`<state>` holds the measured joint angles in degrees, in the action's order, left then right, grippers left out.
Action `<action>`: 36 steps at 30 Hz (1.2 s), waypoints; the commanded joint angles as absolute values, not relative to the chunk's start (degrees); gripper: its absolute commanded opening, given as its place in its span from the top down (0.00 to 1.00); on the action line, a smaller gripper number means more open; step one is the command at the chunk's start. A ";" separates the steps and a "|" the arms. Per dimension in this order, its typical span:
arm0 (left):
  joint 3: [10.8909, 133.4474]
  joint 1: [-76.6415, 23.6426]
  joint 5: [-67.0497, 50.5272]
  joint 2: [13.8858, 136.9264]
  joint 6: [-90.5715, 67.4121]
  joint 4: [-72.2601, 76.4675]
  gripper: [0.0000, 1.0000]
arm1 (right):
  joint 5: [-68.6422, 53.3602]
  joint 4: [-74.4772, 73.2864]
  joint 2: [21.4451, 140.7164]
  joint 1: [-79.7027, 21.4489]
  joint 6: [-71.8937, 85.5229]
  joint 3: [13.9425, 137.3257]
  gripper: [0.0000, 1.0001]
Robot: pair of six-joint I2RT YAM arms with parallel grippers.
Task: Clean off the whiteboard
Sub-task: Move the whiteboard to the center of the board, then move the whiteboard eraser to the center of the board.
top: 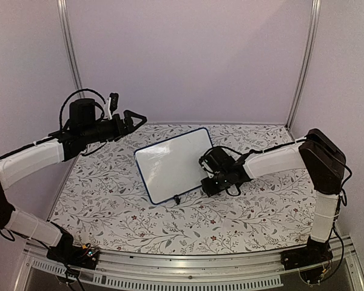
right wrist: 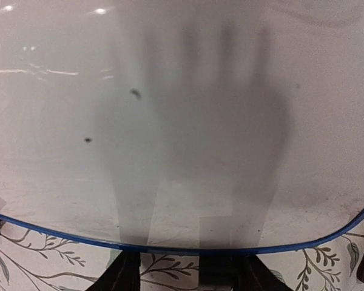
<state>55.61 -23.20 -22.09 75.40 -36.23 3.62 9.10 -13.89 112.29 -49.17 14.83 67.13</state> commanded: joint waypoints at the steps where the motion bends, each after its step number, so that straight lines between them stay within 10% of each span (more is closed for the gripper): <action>1: 54.67 -22.59 -20.54 75.68 -35.08 3.02 0.00 | 9.70 -13.50 109.43 -49.70 16.05 65.25 0.44; 10: 53.88 -22.47 -23.01 75.19 -34.56 5.89 0.00 | 14.75 -17.38 99.64 -48.99 16.90 58.13 0.18; 36: 53.09 -22.33 -27.86 74.23 -35.35 9.32 0.00 | 20.84 -22.61 98.29 -37.01 24.82 58.80 0.01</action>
<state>53.47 -22.96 -26.65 75.26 -35.42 7.79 19.03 -21.54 96.92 -38.41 23.20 56.75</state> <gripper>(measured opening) 0.993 0.989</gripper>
